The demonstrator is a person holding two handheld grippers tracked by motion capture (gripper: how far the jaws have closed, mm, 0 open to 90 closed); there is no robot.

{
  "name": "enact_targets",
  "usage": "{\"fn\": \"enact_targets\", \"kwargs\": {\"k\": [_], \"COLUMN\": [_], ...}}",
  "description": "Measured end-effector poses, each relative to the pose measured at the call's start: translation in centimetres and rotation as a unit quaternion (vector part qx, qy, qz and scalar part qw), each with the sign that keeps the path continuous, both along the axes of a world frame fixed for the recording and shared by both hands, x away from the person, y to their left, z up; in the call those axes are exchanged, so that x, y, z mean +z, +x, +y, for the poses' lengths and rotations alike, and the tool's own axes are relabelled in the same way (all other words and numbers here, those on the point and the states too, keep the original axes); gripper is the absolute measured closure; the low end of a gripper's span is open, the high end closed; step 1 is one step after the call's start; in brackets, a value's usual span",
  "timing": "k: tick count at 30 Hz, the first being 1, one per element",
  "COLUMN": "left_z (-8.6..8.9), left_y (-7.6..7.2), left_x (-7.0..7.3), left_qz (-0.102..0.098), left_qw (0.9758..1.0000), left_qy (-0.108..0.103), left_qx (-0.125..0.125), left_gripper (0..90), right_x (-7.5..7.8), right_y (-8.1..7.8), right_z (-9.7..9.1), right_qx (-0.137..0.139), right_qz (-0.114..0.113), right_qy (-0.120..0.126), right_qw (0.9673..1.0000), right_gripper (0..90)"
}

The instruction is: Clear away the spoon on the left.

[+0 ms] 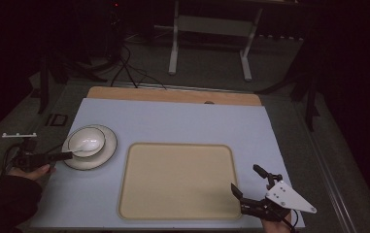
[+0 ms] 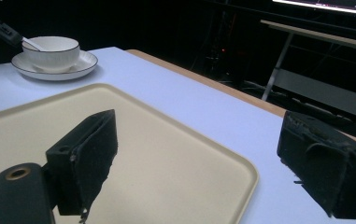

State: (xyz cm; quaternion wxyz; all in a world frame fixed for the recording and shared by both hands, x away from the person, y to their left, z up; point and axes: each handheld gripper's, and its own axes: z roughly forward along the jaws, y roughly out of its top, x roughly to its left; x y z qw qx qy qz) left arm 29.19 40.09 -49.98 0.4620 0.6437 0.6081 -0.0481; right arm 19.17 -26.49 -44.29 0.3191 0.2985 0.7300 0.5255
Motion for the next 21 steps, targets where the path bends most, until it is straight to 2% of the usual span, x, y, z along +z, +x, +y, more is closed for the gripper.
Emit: {"fn": "enact_targets", "kwargs": {"k": [5, 9, 13, 17, 18, 21], "left_z": [-0.1, -0.6, -0.8, -0.9, -1.2, -1.4], "left_y": [0.0, -0.1, -0.2, -0.3, -0.6, -0.9], "left_x": [0.1, 0.4, 0.5, 0.6, 0.8, 0.9], "left_qz": [-0.001, -0.004, -0.006, -0.01, -0.019, -0.022], "left_qw": [1.0, 0.9999, 0.9999, 0.9997, 0.9992, 0.999], "left_qy": [-0.009, 0.007, 0.015, 0.021, 0.035, 0.037], "left_qx": [-0.002, -0.007, -0.006, -0.002, 0.005, 0.009], "left_gripper": [82.7, 84.4, 85.0, 85.2, 85.5, 85.5], "right_x": [0.0, 0.0, 0.0, 0.0, 0.0, 0.0], "right_y": [0.0, 0.0, 0.0, 0.0, 0.0, 0.1], "right_z": [0.0, 0.0, 0.0, 0.0, 0.0, 0.0], "right_qx": [-0.001, 0.0, 0.0, 0.0, 0.0, 0.0], "right_qz": [0.0, 0.001, 0.001, 0.0, 0.0, 0.002], "right_qy": [-0.001, -0.003, -0.002, -0.002, -0.001, 0.0], "right_qw": [1.0, 1.0, 1.0, 1.0, 1.0, 1.0], "right_gripper": [12.2, 12.2, 12.2, 12.2, 12.2, 12.2]}}
